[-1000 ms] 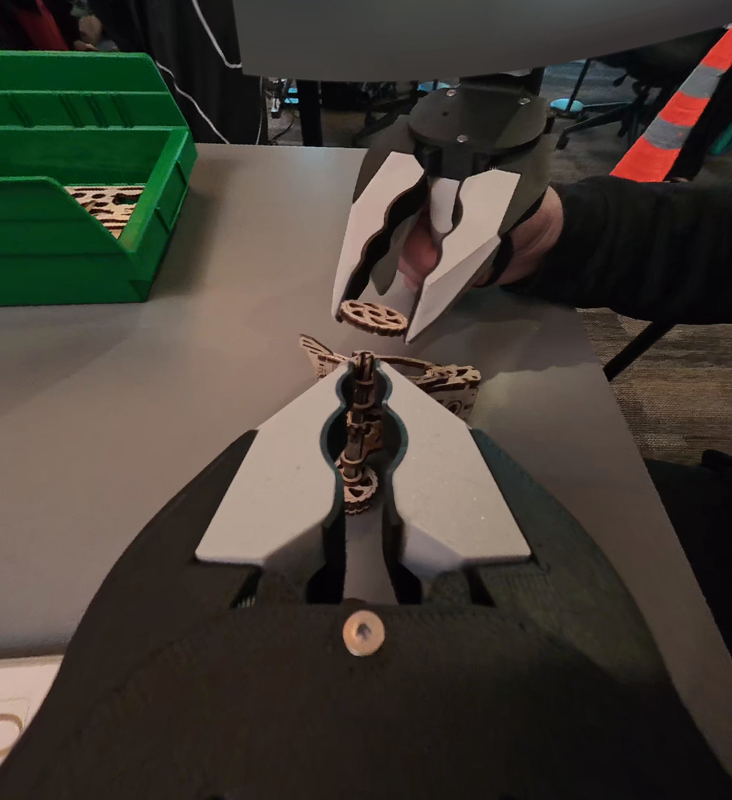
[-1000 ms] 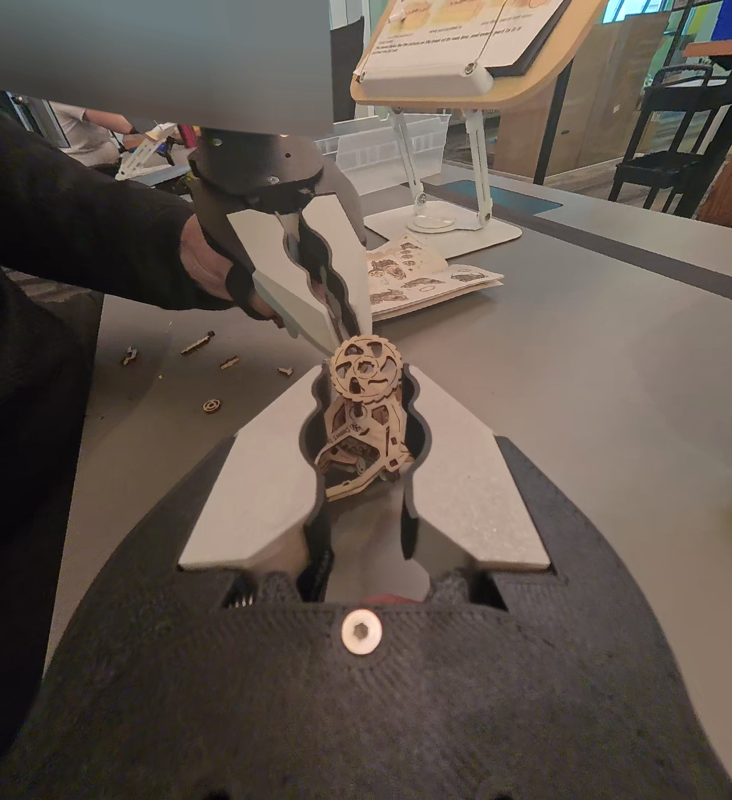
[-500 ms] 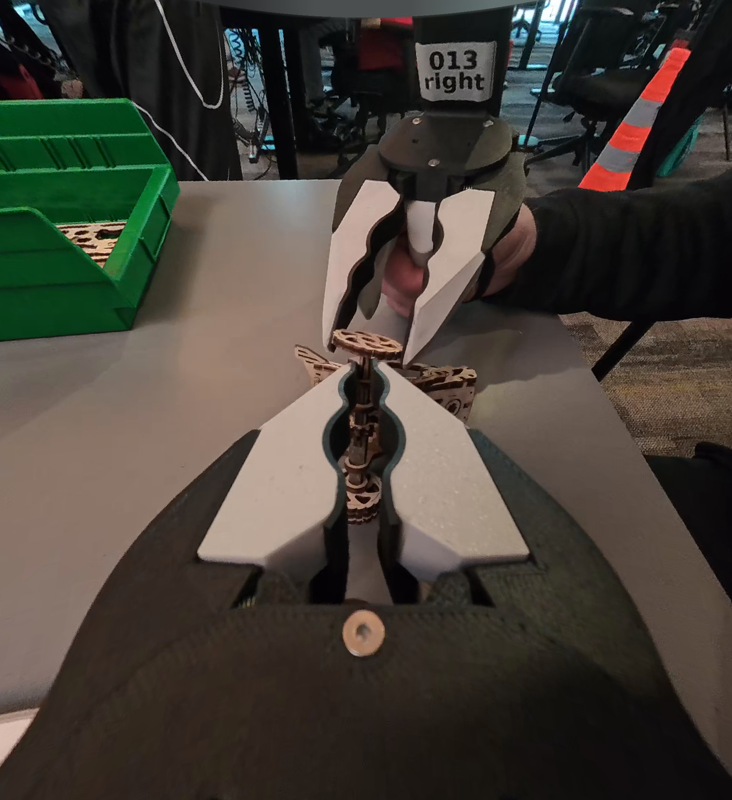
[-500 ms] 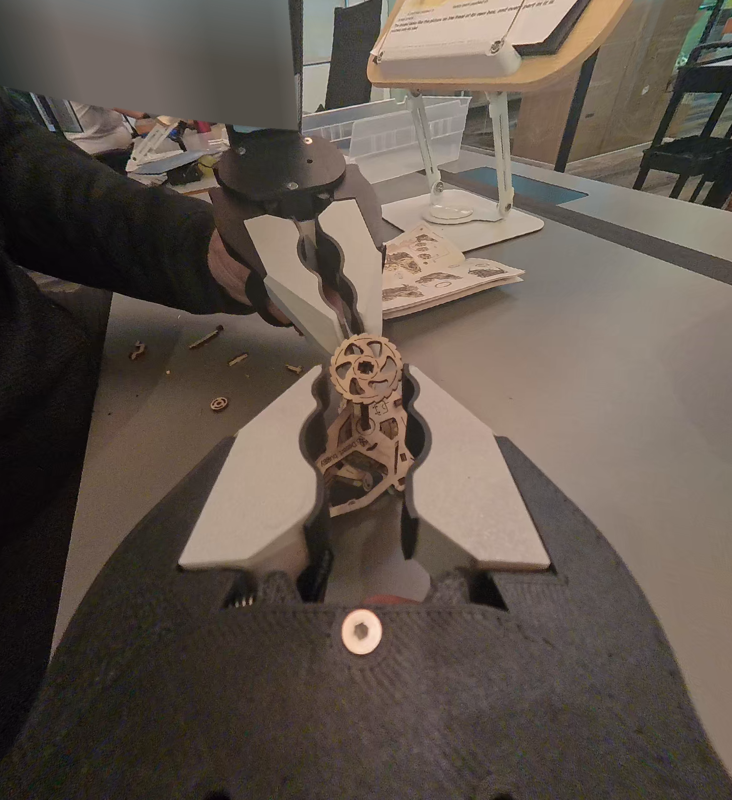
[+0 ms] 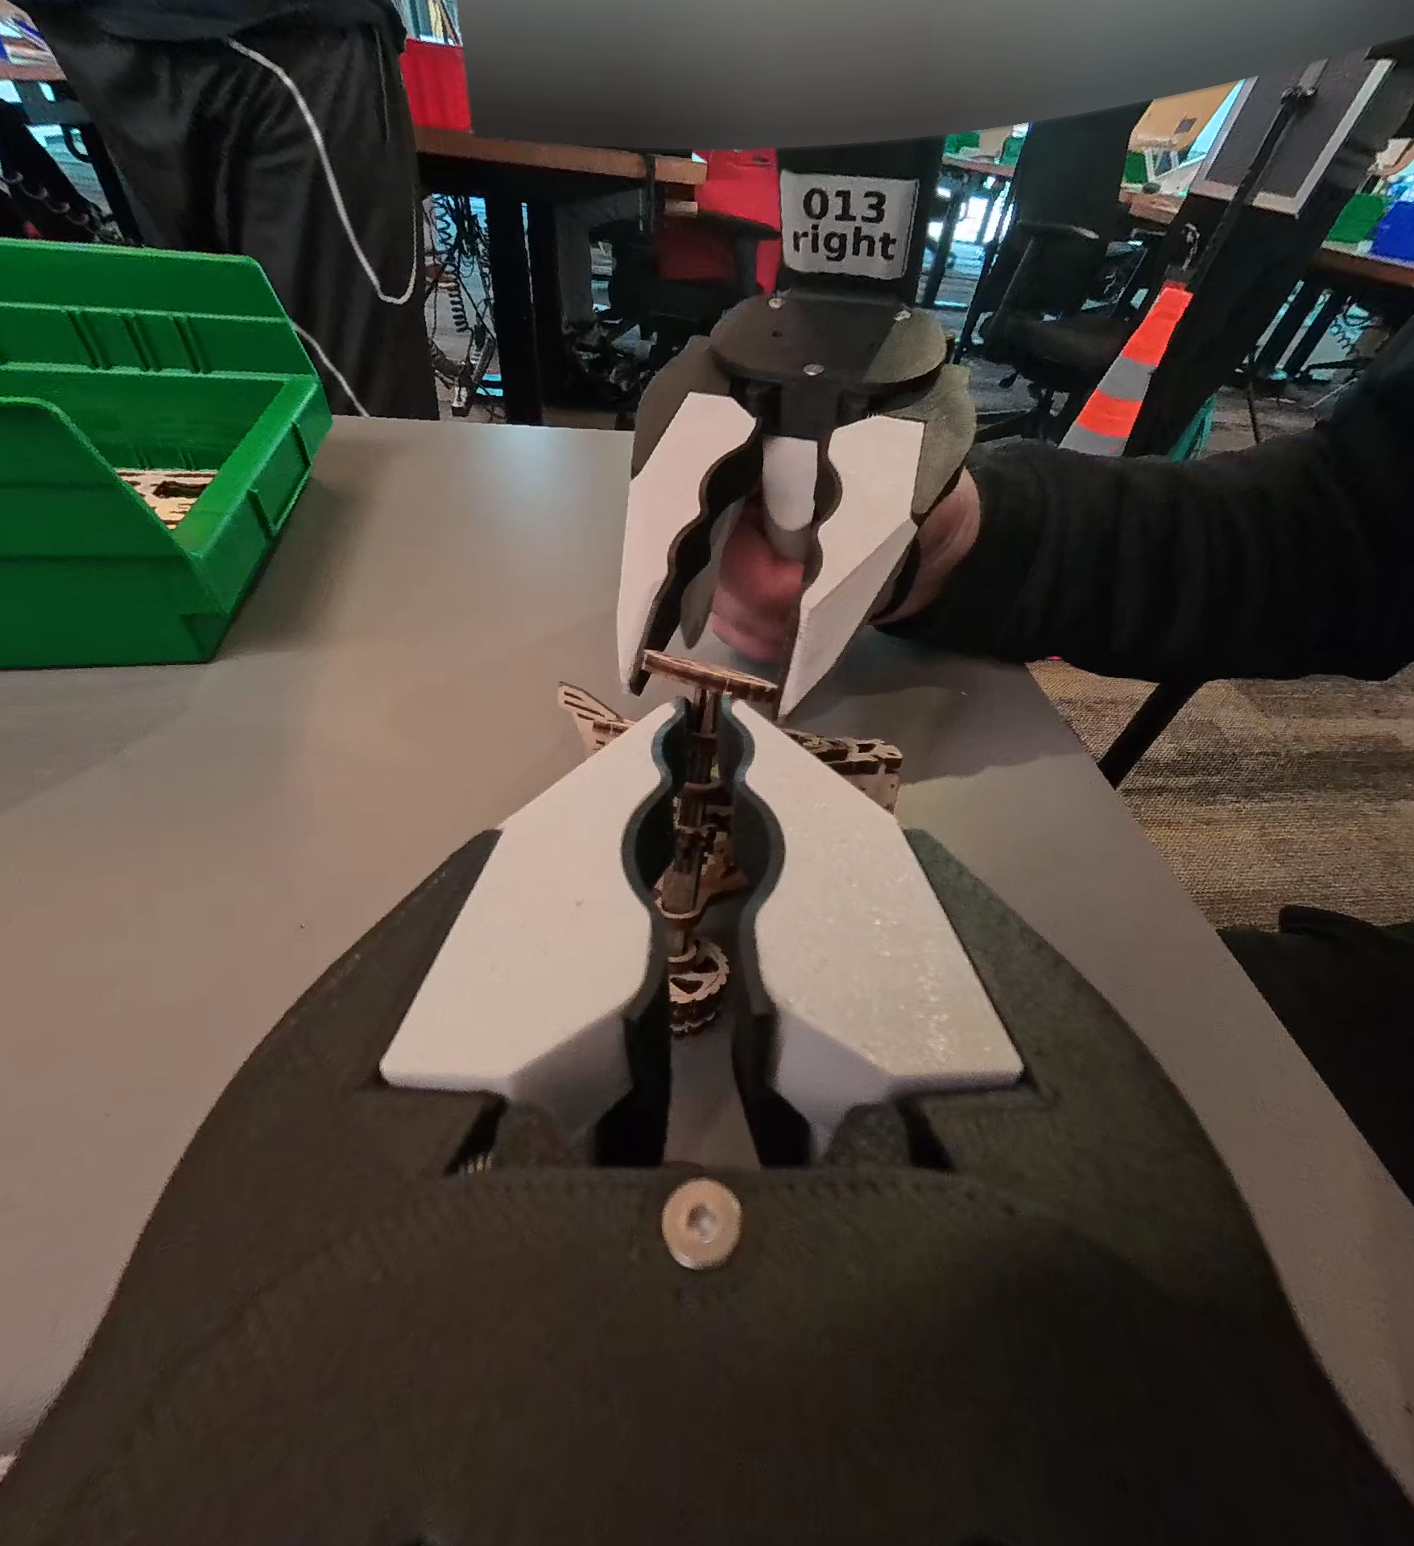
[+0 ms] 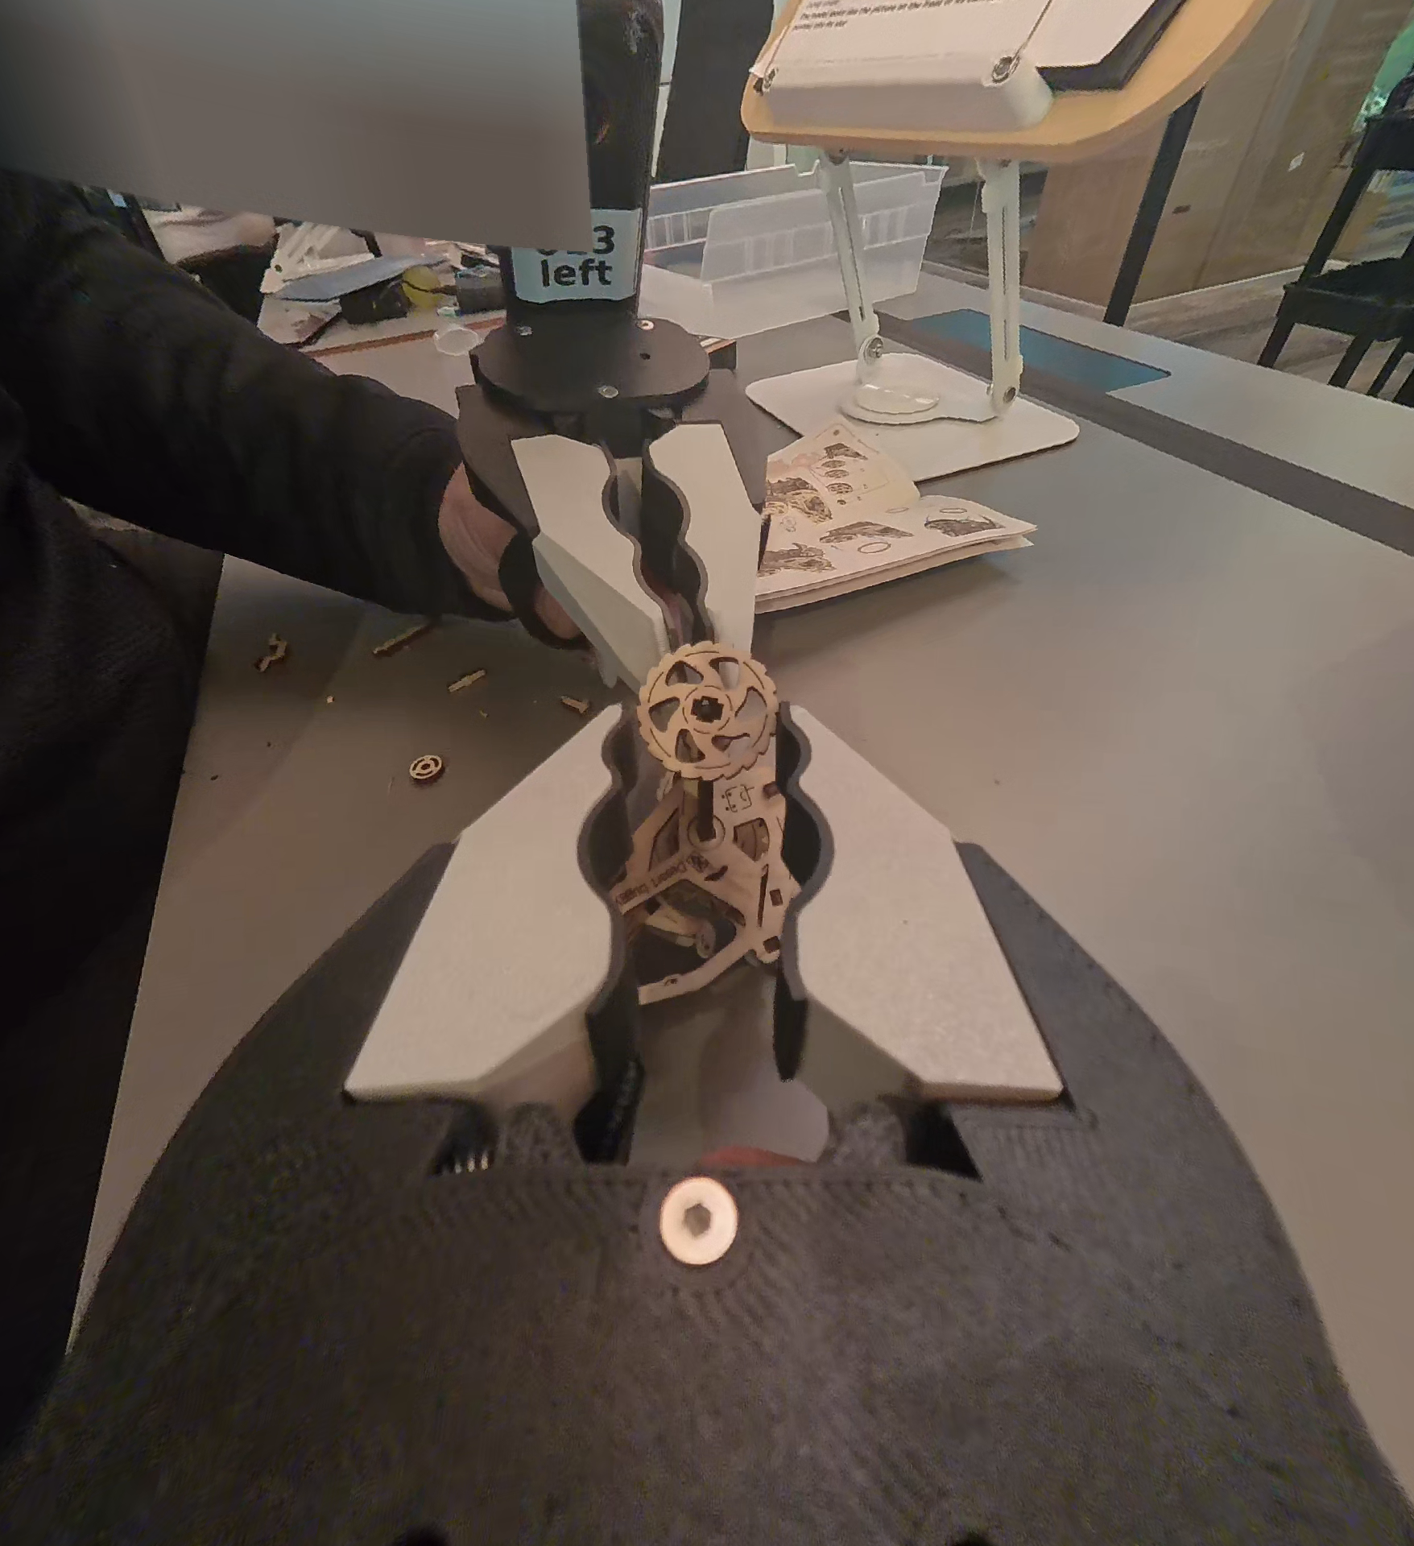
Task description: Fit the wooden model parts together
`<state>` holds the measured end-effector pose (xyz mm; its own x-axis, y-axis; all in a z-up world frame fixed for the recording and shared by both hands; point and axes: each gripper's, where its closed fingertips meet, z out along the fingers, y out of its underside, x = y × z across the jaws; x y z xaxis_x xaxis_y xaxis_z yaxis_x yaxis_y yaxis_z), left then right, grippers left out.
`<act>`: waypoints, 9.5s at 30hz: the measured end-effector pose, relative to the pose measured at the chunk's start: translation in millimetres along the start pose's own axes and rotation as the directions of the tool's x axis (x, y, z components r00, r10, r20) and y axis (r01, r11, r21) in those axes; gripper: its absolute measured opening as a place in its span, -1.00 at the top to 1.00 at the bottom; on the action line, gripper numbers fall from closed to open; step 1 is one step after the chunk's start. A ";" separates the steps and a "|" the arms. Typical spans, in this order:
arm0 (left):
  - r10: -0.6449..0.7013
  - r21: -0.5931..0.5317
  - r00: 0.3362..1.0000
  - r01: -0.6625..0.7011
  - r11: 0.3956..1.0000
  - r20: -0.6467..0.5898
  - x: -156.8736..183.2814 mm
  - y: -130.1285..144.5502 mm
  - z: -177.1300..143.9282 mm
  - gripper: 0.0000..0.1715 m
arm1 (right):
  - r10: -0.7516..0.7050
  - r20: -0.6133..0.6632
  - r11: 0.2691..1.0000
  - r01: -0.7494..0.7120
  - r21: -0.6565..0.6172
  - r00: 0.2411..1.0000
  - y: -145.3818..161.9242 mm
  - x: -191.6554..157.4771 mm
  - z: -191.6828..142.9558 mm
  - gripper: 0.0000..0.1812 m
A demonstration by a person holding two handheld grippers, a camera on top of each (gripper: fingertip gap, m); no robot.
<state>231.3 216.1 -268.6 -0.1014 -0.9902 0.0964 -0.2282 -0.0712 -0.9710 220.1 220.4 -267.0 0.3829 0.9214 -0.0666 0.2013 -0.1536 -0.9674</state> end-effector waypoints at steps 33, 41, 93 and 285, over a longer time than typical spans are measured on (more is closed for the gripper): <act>-0.114 -0.004 0.988 0.114 0.993 -0.100 -0.2 1.1 -2.7 0.97 | -0.152 0.005 0.974 0.150 -0.171 0.988 3.4 -0.2 3.8 0.68; -0.151 0.005 0.984 0.152 0.988 -0.094 -1.4 0.7 -3.3 0.97 | -0.134 -0.018 0.982 0.131 -0.135 0.991 3.0 0.4 4.4 0.67; -0.723 0.157 0.682 0.730 0.665 -0.106 -11.6 -4.2 -18.2 0.98 | -0.043 0.127 0.965 0.074 -0.251 0.991 5.9 0.2 10.6 0.67; -0.165 -0.024 0.936 0.181 0.983 0.311 1.2 23.7 -32.0 0.97 | 0.066 -0.128 0.988 -0.083 -0.131 0.990 -1.3 -15.9 27.3 0.66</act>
<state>194.8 217.0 -284.5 0.2434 -0.9526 0.1823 -0.2660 -0.2463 -0.9320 189.0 215.7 -271.3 0.5077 0.8559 -0.0986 0.2852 -0.2750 -0.9182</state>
